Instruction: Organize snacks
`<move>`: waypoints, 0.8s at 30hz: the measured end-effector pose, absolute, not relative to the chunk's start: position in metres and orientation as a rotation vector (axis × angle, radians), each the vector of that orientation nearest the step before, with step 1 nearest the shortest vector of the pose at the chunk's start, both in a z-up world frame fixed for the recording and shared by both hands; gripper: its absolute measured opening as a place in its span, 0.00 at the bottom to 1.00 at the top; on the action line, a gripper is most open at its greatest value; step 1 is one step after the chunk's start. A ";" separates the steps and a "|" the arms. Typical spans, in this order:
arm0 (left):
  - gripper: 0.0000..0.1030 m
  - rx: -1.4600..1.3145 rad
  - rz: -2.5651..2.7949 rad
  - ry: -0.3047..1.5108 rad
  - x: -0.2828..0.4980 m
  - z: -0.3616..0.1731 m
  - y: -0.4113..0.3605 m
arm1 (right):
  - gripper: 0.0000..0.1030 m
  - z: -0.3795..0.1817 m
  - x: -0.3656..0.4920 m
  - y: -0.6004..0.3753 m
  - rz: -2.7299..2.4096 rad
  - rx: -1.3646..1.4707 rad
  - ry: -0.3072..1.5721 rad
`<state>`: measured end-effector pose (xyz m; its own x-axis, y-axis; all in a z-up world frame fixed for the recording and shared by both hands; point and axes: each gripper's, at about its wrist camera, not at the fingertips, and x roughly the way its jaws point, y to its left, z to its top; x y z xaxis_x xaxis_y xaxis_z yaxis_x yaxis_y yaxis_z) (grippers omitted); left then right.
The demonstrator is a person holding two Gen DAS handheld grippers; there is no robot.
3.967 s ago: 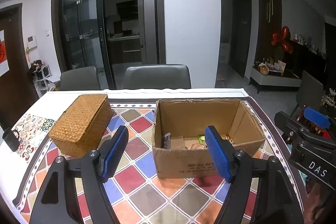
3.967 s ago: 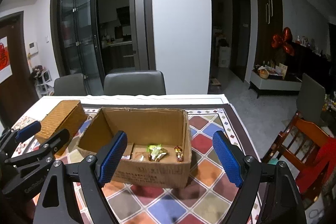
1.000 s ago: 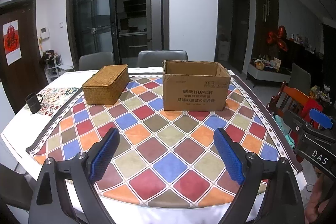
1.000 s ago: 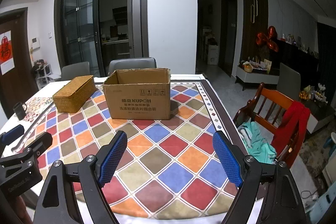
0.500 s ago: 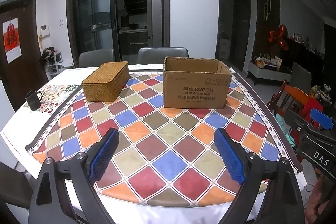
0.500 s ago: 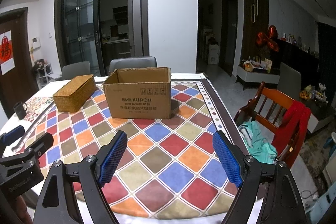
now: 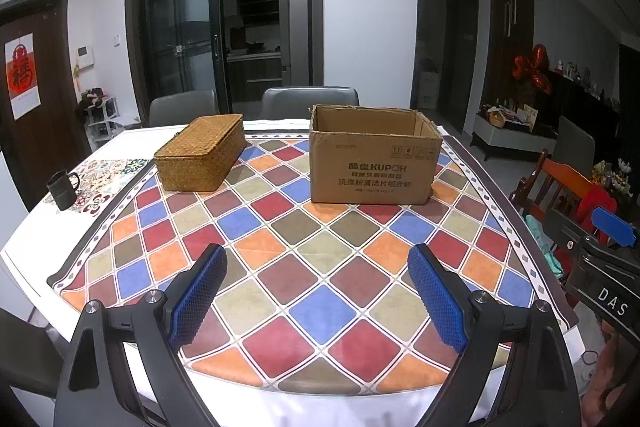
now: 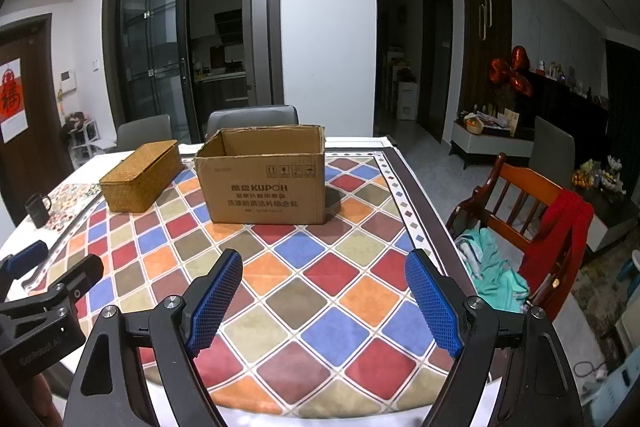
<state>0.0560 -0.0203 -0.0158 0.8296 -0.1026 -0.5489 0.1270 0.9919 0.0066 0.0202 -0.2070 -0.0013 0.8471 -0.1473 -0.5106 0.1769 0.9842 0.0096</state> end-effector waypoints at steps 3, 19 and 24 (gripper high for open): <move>0.90 0.041 -0.123 0.580 0.056 -0.016 -0.020 | 0.82 -0.001 0.020 -0.207 -0.170 0.057 0.533; 0.94 0.035 -0.135 0.586 0.059 -0.020 -0.020 | 0.82 -0.001 0.020 -0.208 -0.172 0.056 0.533; 0.94 0.034 -0.136 0.593 0.060 -0.022 -0.020 | 0.82 -0.001 0.021 -0.208 -0.171 0.057 0.535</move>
